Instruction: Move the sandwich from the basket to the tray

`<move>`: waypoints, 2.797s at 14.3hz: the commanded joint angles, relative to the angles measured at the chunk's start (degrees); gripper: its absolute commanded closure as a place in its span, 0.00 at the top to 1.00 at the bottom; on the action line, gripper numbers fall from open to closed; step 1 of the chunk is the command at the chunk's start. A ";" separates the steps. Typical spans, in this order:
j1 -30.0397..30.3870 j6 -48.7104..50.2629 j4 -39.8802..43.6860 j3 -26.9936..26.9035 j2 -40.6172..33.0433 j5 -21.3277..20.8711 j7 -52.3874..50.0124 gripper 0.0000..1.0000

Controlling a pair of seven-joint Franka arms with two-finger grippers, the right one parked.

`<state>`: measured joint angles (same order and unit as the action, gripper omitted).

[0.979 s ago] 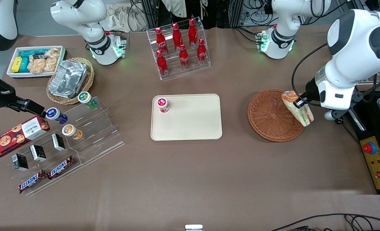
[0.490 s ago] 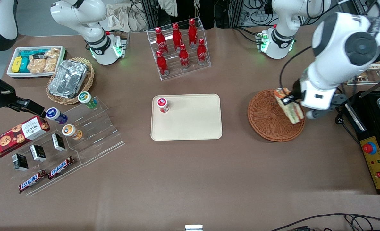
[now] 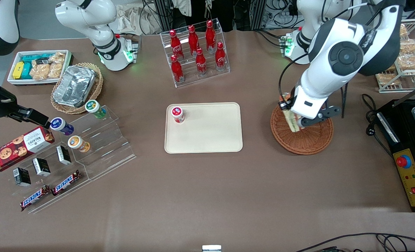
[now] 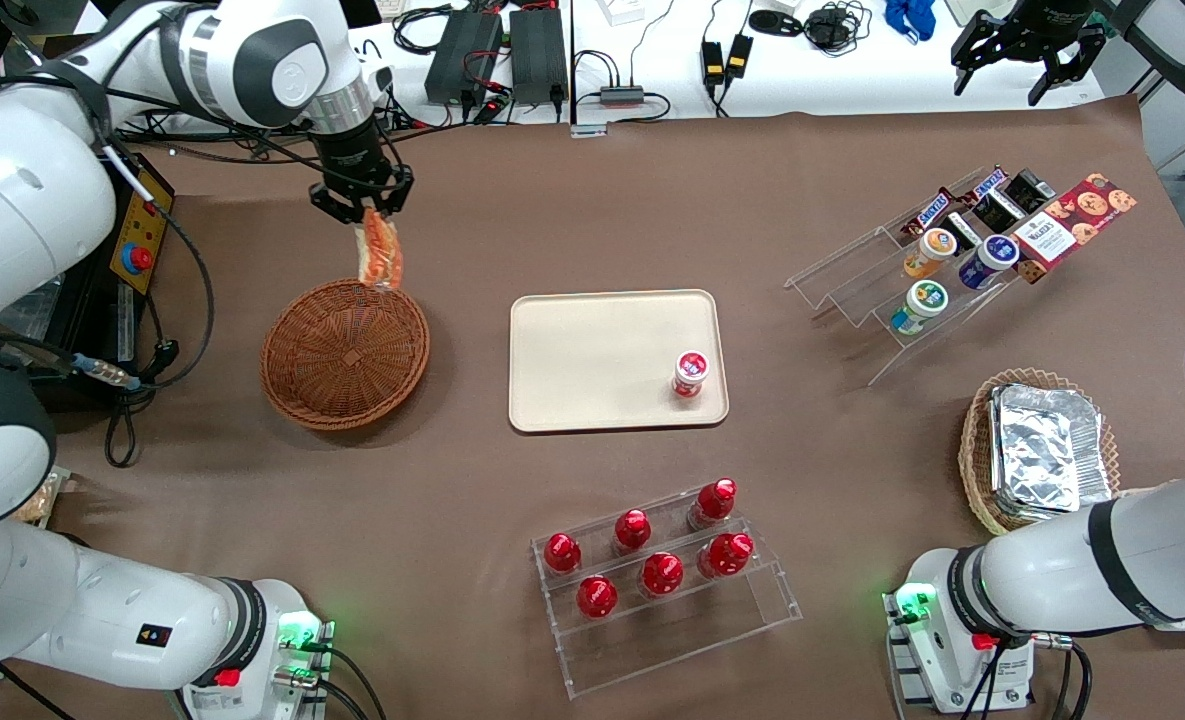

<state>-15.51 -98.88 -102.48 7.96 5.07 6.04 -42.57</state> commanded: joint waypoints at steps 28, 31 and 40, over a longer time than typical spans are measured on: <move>-17.09 -31.73 -3.78 1.27 23.24 -5.25 4.43 0.99; -17.09 -31.47 -3.34 -0.40 21.75 -6.55 3.55 0.99; -0.86 -11.53 -2.02 -3.22 3.13 -7.36 21.53 0.99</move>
<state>-21.66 -112.99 -102.78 3.86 12.93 -2.47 -27.40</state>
